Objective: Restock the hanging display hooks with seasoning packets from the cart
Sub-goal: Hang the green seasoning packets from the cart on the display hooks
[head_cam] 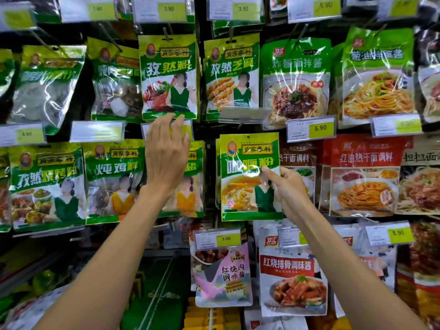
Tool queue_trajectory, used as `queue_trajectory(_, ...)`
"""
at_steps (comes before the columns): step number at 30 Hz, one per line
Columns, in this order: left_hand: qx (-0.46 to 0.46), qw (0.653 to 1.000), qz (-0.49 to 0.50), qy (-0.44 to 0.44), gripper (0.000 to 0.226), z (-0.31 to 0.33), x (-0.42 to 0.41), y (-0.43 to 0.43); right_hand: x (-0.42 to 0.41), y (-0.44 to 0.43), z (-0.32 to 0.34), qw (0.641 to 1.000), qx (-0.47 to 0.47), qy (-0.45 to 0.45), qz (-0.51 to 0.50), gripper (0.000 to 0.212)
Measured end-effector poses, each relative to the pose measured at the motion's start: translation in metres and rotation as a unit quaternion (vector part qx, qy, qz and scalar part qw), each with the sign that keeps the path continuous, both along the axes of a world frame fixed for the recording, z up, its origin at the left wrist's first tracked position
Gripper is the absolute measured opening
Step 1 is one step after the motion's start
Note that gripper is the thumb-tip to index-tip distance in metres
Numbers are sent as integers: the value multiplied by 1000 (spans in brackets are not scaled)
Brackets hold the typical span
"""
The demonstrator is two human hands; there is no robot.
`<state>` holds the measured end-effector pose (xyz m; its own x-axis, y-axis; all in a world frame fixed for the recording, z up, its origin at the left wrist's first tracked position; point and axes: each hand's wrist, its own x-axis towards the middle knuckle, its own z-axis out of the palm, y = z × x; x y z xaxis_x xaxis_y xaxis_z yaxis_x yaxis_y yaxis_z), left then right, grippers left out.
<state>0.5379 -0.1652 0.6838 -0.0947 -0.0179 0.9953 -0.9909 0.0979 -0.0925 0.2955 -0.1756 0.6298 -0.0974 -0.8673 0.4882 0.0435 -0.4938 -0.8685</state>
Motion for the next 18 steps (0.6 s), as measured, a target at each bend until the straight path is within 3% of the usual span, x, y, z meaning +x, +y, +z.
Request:
queue_trajectory(5, -37, 999, 10, -19, 33, -1, 5, -12, 6, 3, 8, 999, 16, 26, -13, 39)
queue_trajectory(8, -45, 999, 8, -24, 32, 0, 7, -15, 9, 0, 10, 1000, 13, 11, -8, 28)
queue_trajectory(14, -58, 998, 10, -35, 32, 3, 12, -17, 14, -4, 14, 999, 34, 7, -23, 34)
queue_trajectory(18, -64, 997, 7, -39, 31, 3, 13, -17, 20, -11, 14, 998, 39, 27, -43, 24)
